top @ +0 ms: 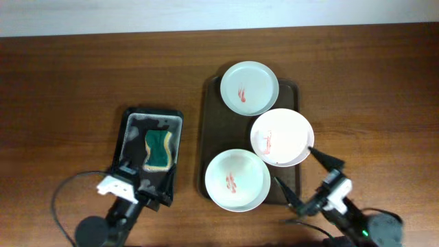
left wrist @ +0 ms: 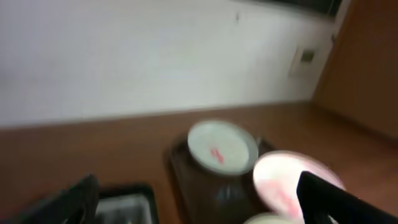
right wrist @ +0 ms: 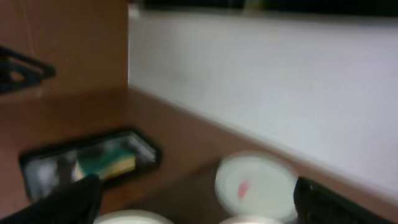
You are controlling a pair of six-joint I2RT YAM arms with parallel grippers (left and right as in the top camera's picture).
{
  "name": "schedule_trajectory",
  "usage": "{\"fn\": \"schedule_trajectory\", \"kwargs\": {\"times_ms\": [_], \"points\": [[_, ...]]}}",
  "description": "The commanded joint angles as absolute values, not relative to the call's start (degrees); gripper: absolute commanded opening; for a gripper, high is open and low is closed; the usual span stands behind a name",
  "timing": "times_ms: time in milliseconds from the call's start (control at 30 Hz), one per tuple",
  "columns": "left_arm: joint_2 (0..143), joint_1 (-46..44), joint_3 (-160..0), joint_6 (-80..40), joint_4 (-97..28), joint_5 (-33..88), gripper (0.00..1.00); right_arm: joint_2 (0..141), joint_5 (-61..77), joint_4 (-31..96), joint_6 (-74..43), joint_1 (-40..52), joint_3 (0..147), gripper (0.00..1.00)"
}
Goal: Clean dirty plates on tray and stack at the side
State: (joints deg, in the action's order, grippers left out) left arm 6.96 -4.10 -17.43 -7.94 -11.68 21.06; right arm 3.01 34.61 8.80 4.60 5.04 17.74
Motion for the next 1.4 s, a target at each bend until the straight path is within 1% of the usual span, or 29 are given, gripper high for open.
{"fn": "schedule_trajectory", "kwargs": {"times_ms": [0, 100, 167, 233, 367, 400, 567, 600, 633, 667, 700, 733, 767, 833, 867, 933, 967, 1100, 1133, 1167, 1200, 1233, 1300, 1367], "points": [[19.77, -3.84, -35.05, -7.60, -22.44, 21.26, 0.99, 11.66, 35.33, 21.06, 4.03, 5.23, 33.26, 0.99], [31.57, -3.84, -49.12, -7.60, -33.01, 21.26, 0.99, 23.16, 35.40, 33.71, 4.01, 5.23, 47.72, 0.99], [36.73, -3.84, -55.16, -7.62, -36.82, 21.30, 0.99, 29.34, 35.90, 39.24, 4.01, 5.23, 54.50, 0.99], [37.82, -3.86, -56.36, -7.66, -38.46, 22.17, 0.99, 31.97, 40.16, 39.35, 4.01, 5.23, 57.58, 0.99], [37.80, -3.84, -56.36, -7.64, -39.77, 23.38, 0.99, 31.97, 52.40, 38.33, 3.99, 5.23, 57.78, 0.99], [37.82, -3.84, -56.36, -7.64, -39.81, 23.31, 0.99, 31.97, 53.69, 38.33, 3.99, 5.23, 57.78, 0.99], [37.74, -3.86, -56.36, -7.55, -40.71, 23.18, 1.00, 31.99, 50.85, 37.45, 4.01, 5.23, 57.78, 0.99], [37.76, -3.86, -56.36, -5.04, -41.43, 23.16, 0.86, 31.94, 52.03, 38.13, 4.03, 5.23, 57.82, 0.99], [37.76, -3.86, -56.31, -1.69, -42.83, 22.37, 0.59, 31.97, 52.42, 39.66, 4.01, 5.23, 57.82, 0.99], [37.74, -3.86, -56.31, -0.71, -44.05, 20.69, 0.57, 31.81, 50.02, 42.39, 4.69, 5.23, 57.82, 0.99], [37.76, -3.90, -56.23, 1.37, -46.15, 16.53, 0.67, 30.83, 46.96, 46.70, 7.29, 5.23, 57.80, 0.99], [37.76, -3.90, -55.46, 1.37, -47.72, 11.86, 0.75, 29.50, 47.51, 47.75, 7.27, 5.23, 57.76, 0.99], [37.76, -3.97, -53.43, 1.10, -47.86, 12.05, 0.79, 27.18, 46.85, 47.99, 7.31, 5.23, 57.39, 0.99], [37.76, -3.95, -49.32, -0.27, -44.93, 12.62, 0.81, 23.07, 41.85, 48.49, 7.20, 5.23, 55.81, 0.99], [37.76, -3.95, -47.81, -2.15, -43.81, 12.64, 0.88, 21.45, 41.54, 48.45, 7.03, 5.23, 55.33, 0.99], [37.74, -3.95, -47.68, -2.11, -43.05, 12.64, 0.93, 20.78, 44.60, 48.69, 7.03, 5.23, 55.33, 0.99], [37.71, -3.95, -47.72, -2.13, -42.96, 12.71, 1.00, 20.78, 44.97, 48.31, 7.01, 5.23, 55.33, 0.99], [39.11, -3.97, -47.72, -2.15, -44.64, 17.41, 1.00, 20.99, 46.17, 48.27, 5.67, 5.23, 55.33, 0.99], [40.10, -3.97, -47.72, -3.49, -45.15, 17.41, 1.00, 21.69, 44.05, 46.44, -1.72, 5.23, 55.37, 0.99], [41.10, -3.97, -47.81, -5.34, -45.60, 17.67, 1.00, 23.05, 42.30, 46.37, -6.15, 5.23, 55.96, 0.99], [42.96, -3.97, -48.60, -6.09, -46.59, 19.68, 0.98, 25.98, 40.66, 47.88, -8.10, 5.23, 57.30, 0.99], [44.27, -3.97, -49.52, -6.24, -47.48, 20.64, 0.98, 29.21, 38.35, 50.72, -9.39, 5.23, 58.65, 0.99], [48.23, -3.97, -53.49, -6.22, -52.10, 20.78, 0.96, 37.23, 31.27, 60.27, -11.27, 5.23, 61.25, 0.99], [52.88, -3.97, -58.92, -6.22, -59.64, 20.60, 0.94, 47.16, 25.80, 69.01, -11.00, 5.23, 61.82, 0.99]]}}
